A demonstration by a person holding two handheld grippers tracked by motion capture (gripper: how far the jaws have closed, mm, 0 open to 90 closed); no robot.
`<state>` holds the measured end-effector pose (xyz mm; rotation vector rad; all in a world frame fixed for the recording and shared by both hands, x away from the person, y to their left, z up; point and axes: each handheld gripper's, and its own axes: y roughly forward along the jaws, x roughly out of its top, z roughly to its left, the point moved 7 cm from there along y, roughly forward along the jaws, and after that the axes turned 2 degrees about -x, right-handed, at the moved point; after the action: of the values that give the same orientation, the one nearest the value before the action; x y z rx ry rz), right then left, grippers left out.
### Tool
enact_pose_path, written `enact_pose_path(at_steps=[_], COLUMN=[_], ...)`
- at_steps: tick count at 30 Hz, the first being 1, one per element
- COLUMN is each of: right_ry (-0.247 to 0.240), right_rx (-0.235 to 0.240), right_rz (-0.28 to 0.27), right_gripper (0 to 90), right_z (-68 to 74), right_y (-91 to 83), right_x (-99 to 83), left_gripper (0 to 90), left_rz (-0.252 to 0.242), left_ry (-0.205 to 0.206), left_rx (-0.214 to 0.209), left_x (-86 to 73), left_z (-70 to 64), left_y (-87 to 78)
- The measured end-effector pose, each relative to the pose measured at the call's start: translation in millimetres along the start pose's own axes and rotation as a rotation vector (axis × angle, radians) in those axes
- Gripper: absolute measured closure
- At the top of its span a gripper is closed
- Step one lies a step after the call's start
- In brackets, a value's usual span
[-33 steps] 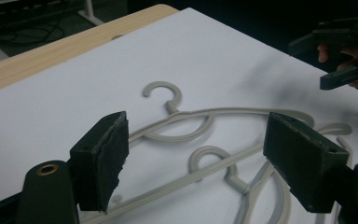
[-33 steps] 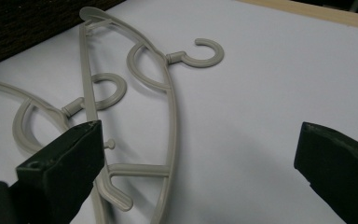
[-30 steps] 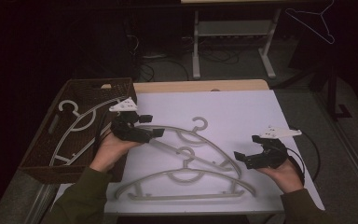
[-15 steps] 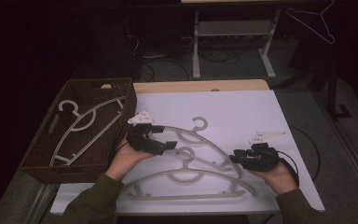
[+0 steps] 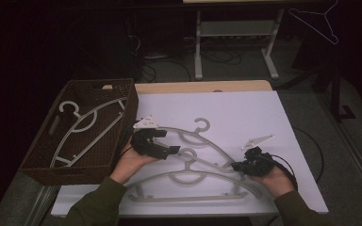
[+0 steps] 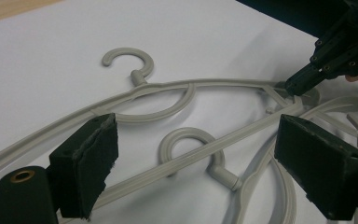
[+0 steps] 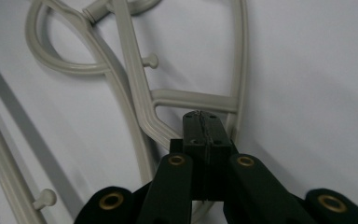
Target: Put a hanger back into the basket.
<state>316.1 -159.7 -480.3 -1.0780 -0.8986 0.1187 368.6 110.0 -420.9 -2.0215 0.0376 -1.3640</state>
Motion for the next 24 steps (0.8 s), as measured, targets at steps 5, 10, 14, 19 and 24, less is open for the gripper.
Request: enact_pose_path(at_steps=[5,10,14,19,24], right_ry=[-0.012,0.006,0.008,-0.001,0.008], right_rx=[-0.023,-0.05,-0.084,-0.097,-0.12], right_rz=[0.021,0.02,0.024,0.059,0.075], right_gripper=[90.0,90.0,90.0,90.0,90.0], right_z=[-2.8,-10.0,-18.2,-14.4,-17.4], right_y=[3.2,1.5,1.0,4.9,6.6], right_x=[0.1,2.2,4.8,5.6,7.8], left_gripper=[13.0,13.0,13.0,13.0,13.0], left_rz=[0.003,0.001,0.002,0.003,0.002], left_ry=[-0.006,-0.013,-0.012,-0.011,-0.02], left_rx=[0.0,0.005,0.009,0.011,0.014], left_x=[-1.1,-1.6,-1.8,-1.9,-2.5], left_z=[0.9,2.3,3.2,4.2,4.3], left_y=[0.2,-0.6,-1.0,-1.4,-1.1])
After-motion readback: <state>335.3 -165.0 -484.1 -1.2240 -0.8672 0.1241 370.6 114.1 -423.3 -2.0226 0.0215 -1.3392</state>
